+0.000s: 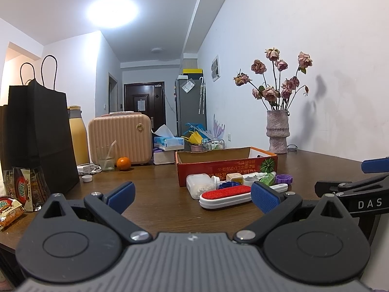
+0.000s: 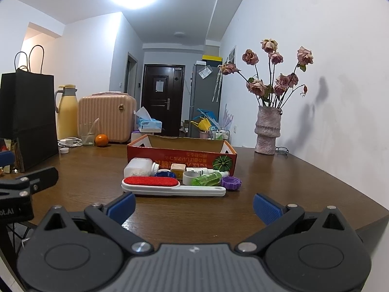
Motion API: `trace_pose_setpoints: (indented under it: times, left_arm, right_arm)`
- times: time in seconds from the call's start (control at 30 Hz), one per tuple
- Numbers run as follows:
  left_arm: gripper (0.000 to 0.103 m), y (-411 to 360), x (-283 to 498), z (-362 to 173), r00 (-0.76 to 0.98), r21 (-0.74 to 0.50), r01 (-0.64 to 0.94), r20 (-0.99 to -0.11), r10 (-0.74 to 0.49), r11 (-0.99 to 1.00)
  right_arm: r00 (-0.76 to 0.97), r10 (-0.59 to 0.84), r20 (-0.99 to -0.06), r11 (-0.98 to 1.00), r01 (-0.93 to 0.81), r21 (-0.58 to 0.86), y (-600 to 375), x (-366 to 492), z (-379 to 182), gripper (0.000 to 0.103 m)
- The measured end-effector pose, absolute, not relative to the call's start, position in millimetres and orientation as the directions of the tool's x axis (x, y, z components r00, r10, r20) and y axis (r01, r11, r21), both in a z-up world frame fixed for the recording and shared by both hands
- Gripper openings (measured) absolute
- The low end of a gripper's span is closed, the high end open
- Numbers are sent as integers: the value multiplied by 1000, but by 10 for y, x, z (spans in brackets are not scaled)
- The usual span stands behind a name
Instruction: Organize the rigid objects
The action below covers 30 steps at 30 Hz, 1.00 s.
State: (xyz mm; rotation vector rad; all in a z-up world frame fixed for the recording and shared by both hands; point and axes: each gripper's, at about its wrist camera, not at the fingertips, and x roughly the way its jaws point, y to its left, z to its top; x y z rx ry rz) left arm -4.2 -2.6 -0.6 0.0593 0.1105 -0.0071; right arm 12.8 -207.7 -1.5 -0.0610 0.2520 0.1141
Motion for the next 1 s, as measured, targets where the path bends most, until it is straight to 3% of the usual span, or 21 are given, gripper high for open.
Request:
trace_pose_setpoints:
  times: [1.0]
  left_arm:
    - [103,-21,-42,-15,995,65,12,-104,-5,998]
  right_arm:
    - [962,100,-255,993,-112,-34,-2101,137,-20,103]
